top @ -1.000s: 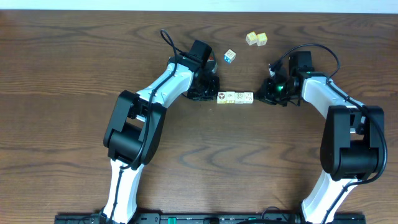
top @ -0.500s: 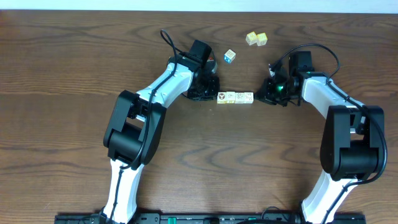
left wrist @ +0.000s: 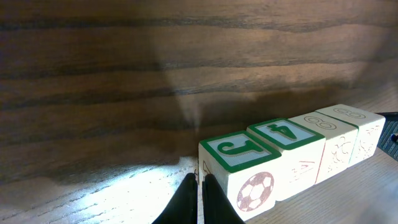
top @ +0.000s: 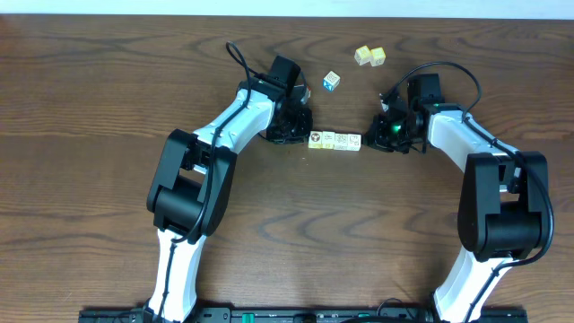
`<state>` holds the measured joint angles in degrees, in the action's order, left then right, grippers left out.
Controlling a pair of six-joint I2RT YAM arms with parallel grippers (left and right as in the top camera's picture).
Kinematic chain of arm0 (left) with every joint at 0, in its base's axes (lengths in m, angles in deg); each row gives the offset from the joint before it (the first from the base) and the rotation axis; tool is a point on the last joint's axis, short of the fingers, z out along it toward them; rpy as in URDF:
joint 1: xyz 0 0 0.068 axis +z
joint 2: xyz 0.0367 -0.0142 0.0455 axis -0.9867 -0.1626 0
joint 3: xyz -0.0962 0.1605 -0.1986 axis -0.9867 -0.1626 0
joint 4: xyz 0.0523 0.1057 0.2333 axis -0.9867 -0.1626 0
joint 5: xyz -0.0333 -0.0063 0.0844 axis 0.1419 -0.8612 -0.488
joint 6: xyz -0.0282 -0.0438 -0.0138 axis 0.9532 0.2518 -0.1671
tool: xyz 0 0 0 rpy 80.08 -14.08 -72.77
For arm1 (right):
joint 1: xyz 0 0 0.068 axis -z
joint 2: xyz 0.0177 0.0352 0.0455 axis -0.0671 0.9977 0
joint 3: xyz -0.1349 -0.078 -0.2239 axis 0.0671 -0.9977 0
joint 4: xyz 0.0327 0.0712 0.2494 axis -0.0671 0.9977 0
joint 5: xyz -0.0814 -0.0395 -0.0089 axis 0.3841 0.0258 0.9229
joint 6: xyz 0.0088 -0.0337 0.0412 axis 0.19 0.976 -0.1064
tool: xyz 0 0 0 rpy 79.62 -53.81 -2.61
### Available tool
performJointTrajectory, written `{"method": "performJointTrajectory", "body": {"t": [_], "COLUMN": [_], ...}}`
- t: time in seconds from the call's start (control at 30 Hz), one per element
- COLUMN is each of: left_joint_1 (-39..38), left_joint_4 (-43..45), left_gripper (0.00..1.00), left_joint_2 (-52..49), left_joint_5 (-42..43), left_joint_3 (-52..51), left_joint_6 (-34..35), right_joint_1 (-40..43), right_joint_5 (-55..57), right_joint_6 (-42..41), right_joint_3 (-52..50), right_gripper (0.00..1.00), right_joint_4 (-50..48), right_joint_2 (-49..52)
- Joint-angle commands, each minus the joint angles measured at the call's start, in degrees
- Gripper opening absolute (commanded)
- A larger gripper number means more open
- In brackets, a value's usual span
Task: Lift 4 blocks
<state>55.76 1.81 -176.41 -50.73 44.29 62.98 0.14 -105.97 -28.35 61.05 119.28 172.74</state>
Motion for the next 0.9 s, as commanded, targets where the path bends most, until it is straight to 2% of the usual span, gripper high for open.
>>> {"method": "performJointTrajectory", "body": {"t": [0.0,0.87], "left_joint_1": [-1.6,-1.6], "left_joint_4": [0.4,-0.8], "left_gripper": [0.07,0.07], "left_joint_2": [-0.2,1.6], "left_joint_5": [5.7,5.9], "left_joint_3": [-0.1,-0.1], "left_joint_6": [-1.0,-2.1], "right_joint_1": [-2.4,-2.4], "right_joint_5": [-5.6,-6.0], "right_joint_6": [-0.3,-1.4], "right_joint_3": [-0.3,0.6], "right_gripper": [0.01,0.01], "right_joint_4": [-0.3,-0.5], "right_joint_2": [0.8,0.8]}}
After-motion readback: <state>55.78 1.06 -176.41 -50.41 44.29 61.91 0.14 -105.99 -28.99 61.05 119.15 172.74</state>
